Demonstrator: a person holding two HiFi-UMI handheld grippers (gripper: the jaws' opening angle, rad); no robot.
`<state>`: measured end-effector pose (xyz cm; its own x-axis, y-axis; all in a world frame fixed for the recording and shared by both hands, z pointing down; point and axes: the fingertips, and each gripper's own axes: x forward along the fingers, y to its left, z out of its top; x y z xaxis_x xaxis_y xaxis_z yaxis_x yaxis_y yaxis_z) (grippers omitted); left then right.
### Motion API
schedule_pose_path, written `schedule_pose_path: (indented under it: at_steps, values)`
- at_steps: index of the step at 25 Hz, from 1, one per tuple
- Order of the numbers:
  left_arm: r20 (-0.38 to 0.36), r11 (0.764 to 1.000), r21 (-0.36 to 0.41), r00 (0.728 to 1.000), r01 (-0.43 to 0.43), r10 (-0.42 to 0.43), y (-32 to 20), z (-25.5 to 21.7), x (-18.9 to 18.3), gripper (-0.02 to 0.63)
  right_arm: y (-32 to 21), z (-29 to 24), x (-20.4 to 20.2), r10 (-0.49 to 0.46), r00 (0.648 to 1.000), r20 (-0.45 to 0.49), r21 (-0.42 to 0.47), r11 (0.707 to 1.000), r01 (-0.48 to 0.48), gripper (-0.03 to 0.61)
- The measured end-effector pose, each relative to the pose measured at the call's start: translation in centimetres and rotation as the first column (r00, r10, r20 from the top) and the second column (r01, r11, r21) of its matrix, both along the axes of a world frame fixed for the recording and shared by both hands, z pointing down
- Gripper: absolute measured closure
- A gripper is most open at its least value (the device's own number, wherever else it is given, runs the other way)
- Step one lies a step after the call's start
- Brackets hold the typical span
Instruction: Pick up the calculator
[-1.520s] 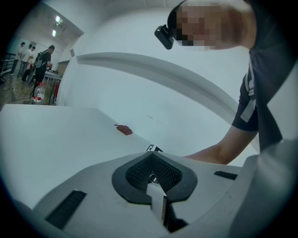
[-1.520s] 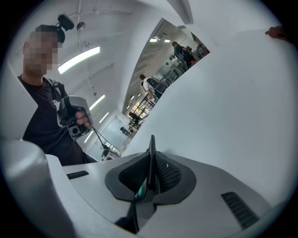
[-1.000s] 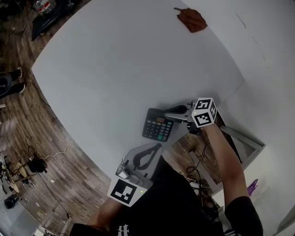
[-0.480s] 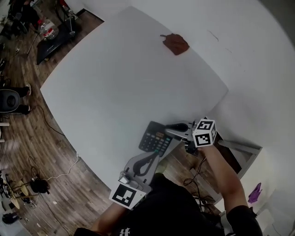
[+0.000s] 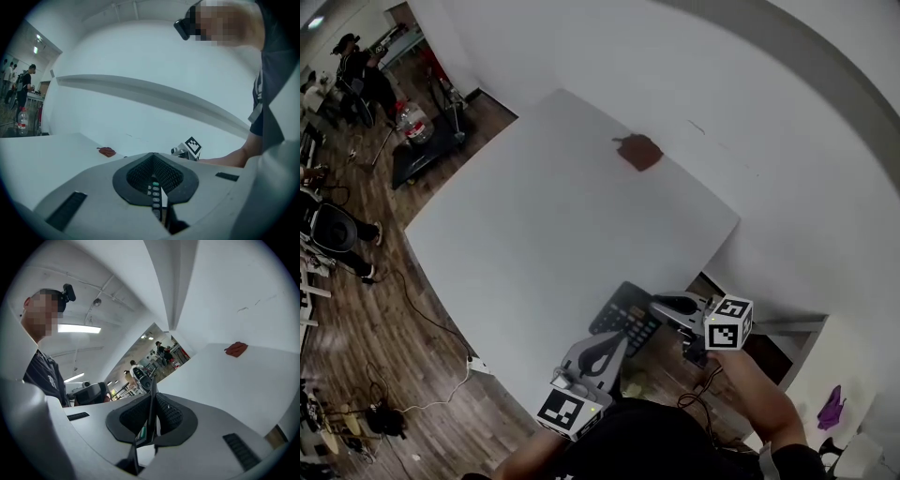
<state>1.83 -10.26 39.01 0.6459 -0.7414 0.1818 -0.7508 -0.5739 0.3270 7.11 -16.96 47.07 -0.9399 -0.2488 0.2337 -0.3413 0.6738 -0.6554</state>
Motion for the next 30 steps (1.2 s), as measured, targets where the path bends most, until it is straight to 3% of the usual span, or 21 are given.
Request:
schedule_pose_path:
  at_steps: [9, 21, 30]
  values:
    - [0.060, 0.994, 0.105, 0.998, -0.025, 0.019, 2.0, -3.3, 2.5, 0.607, 2.8, -6.6, 3.8, 0.157, 0.987, 0.043, 0.100, 0.982, -0.160, 0.532]
    - [0.012, 0.985, 0.172, 1.000, -0.023, 0.021, 4.4, -8.0, 4.0, 0.607, 7.4, -13.9, 6.4, 0.277, 0.961, 0.019, 0.325, 0.907, -0.268, 0.532]
    - [0.001, 0.978, 0.206, 1.000, -0.019, 0.019, 6.0, -9.3, 4.6, 0.607, 10.4, -15.5, 6.9, 0.315, 0.948, 0.032, 0.367, 0.879, -0.305, 0.532]
